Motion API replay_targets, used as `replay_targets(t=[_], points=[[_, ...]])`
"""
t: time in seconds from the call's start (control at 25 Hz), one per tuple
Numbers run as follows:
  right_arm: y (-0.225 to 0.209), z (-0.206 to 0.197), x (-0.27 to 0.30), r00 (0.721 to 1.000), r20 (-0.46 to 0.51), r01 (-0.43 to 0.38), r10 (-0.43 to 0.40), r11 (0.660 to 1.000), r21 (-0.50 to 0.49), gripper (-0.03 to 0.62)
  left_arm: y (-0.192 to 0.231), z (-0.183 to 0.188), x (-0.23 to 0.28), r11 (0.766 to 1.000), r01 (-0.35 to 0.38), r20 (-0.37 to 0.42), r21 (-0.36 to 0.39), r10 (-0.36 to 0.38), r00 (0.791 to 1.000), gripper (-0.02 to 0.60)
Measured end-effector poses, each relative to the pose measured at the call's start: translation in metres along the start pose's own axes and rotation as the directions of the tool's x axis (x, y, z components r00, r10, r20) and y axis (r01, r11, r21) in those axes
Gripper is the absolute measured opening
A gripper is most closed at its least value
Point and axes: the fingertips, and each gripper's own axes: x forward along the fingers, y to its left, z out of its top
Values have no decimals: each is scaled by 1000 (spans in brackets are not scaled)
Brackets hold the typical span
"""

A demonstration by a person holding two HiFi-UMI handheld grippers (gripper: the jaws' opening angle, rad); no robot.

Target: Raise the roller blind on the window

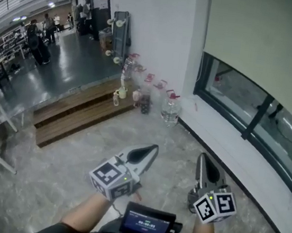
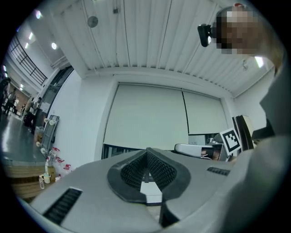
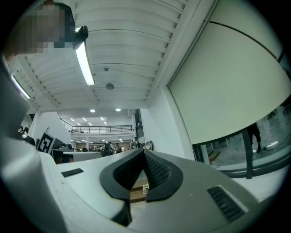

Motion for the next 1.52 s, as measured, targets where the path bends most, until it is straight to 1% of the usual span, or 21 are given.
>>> replay_targets(t=[0.12, 0.32, 0.52, 0.72, 0.88, 1.08, 1.16, 1.32, 1.52], points=[[-8, 1, 19, 1000, 15, 23, -23, 1000, -16, 9, 22, 3, 12, 1000, -13, 14, -7, 13, 1000, -9], [-22, -3, 56, 999, 2, 35, -35, 999, -26, 9, 63, 2, 37, 1000, -18, -9, -7, 18, 1000, -9], [-35, -6, 88, 997, -13, 77, -78, 996, -40, 9, 89, 6, 58, 999, 41, 3, -10, -41, 999, -9], [-44, 0, 115, 994, -5, 110, -111, 991, -71, 9, 116, 0, 79, 995, 95, -25, -4, -95, 995, -9], [-55, -5, 132, 990, -12, 139, -140, 987, -79, 9, 133, -2, 92, 992, 126, -17, -3, -126, 992, -9], [-65, -5, 144, 986, -21, 163, -165, 983, -79, 9, 148, -3, 105, 988, 149, -8, -51, -149, 989, -9], [-71, -5, 154, 987, -27, 157, -160, 984, -85, 9, 155, -3, 113, 987, 150, -5, -62, -151, 989, -9], [-87, -7, 176, 991, -31, 126, -129, 989, -80, 9, 165, -3, 136, 989, 141, -6, -50, -141, 990, -9], [-122, -7, 206, 997, -19, 76, -77, 995, -72, 9, 177, 0, 179, 993, 113, 2, -34, -113, 994, -9]])
